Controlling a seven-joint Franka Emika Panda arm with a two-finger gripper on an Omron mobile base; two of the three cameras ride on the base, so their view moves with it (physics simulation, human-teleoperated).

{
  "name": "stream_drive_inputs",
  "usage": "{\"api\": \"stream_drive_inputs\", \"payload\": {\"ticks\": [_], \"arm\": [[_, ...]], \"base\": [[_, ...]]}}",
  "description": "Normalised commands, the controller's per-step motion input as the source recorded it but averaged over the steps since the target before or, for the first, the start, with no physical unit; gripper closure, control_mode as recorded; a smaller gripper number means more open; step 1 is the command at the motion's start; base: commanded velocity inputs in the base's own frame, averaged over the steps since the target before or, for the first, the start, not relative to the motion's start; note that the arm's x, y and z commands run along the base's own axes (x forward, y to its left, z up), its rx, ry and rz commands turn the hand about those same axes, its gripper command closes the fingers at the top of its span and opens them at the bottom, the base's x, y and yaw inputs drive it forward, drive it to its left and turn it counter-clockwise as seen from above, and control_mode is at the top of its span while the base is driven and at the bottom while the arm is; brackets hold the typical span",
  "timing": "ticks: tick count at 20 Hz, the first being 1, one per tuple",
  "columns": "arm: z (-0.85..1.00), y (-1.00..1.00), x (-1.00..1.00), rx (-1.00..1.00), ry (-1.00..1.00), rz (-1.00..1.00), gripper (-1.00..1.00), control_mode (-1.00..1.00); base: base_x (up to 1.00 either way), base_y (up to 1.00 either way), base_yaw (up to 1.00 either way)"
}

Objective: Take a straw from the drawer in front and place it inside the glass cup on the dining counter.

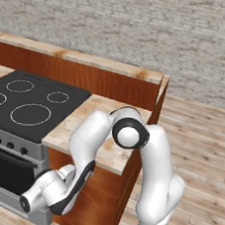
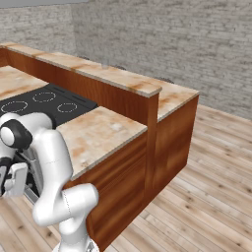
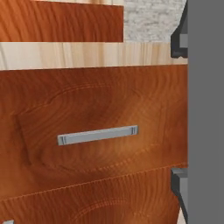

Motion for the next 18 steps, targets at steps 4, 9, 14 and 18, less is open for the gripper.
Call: {"api": "stream_drive_inputs", "payload": {"ticks": [4, 9, 14, 18], "arm": [[-0.08, 0.00, 0.09, 0.00, 0.00, 0.06, -1.00, -1.00], [-0.06, 0.00, 0.20, 0.00, 0.00, 0.03, -1.00, -1.00], [-0.08, 0.00, 0.24, 0.00, 0.00, 0.00, -1.00, -1.00], [-0.11, 0.00, 0.20, 0.00, 0.00, 0.00, -1.00, -1.00]], "base": [[0.00, 0.00, 0.00], [0.00, 0.00, 0.00], [0.00, 0.00, 0.00], [0.00, 0.00, 0.00]]}}
